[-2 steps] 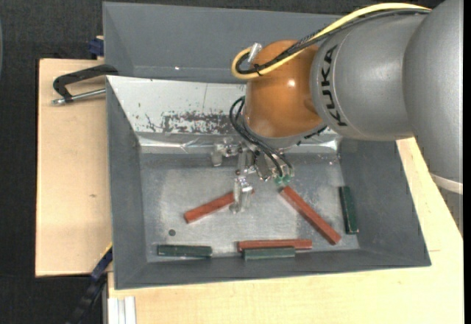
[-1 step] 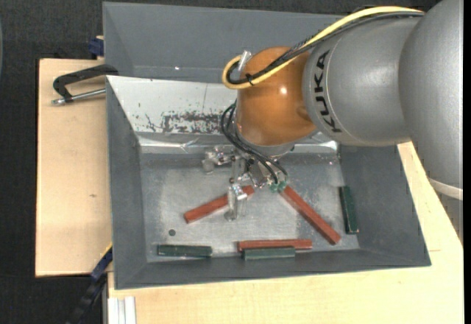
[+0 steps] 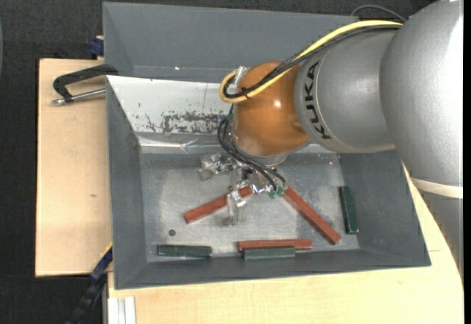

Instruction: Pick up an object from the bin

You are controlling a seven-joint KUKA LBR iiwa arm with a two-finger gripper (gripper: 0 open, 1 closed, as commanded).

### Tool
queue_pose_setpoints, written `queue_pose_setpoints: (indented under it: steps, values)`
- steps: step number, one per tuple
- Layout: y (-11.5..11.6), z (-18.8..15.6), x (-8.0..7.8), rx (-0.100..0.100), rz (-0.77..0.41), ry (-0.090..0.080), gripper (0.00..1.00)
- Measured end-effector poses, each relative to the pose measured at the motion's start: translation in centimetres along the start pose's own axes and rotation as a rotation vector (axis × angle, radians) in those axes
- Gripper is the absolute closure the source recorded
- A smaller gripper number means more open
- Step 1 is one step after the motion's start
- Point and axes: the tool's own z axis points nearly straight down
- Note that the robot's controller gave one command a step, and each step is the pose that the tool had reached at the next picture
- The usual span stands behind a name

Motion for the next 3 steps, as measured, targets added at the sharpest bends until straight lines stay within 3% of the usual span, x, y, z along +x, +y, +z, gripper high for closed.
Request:
queue_pose_setpoints:
  steps: [1, 3]
  values:
    - [-0.67, 1.07, 0.61, -0.001, -0.012, 0.001, 1.00]
    - [-0.65, 0.88, 0.63, -0.001, -0.012, 0.000, 1.00]
